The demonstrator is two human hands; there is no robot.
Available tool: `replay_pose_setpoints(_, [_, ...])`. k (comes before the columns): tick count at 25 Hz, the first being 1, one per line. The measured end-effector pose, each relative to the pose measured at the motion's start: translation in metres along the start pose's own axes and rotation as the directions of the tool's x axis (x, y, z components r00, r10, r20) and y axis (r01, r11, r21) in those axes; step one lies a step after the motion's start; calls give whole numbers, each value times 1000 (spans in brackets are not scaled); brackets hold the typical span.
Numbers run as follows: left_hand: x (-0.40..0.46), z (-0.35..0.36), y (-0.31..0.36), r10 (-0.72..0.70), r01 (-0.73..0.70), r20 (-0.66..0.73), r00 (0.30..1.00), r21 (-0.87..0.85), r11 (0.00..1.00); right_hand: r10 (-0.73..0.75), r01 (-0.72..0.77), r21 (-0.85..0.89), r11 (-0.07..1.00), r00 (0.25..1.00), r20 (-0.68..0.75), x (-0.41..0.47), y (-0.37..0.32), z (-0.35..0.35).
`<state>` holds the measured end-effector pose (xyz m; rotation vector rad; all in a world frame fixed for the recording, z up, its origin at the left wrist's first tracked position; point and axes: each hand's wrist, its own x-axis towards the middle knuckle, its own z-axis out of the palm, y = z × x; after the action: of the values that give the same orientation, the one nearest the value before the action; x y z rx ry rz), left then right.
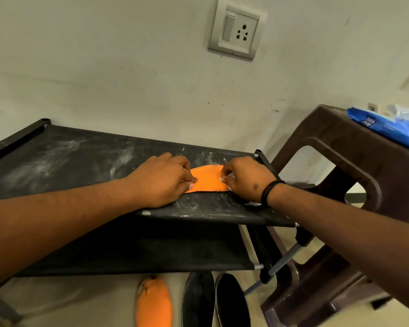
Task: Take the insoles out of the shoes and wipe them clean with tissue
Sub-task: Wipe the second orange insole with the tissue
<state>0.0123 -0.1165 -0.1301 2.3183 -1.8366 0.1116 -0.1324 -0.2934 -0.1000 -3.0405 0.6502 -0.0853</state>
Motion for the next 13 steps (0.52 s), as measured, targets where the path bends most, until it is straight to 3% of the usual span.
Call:
replay_pose_setpoints(2, [-1,-2,0,-10,9,12,1000,14,1000,42,-42,12,999,999,-22,0,-10,3])
replay_pose_setpoints(6, [-4,-3,1,-28,27,18,999,47,999,-129,127,132,983,992,9,-18,-46,6])
replay_pose_setpoints(8, [-3,-3,2,-24,23,24,999,46,999,-163,161,68,985,986,26,-17,-41,2])
replay_pose_setpoints(11, [-3,-3,0,-13,12,28,1000,33,999,-17,16,-101,995,1000,-7,0,-14,0])
replay_pose_setpoints(13, [-2,-3,0,-3,2,26,1000,45,999,55,-59,-77,995,997,-48,6,-6,3])
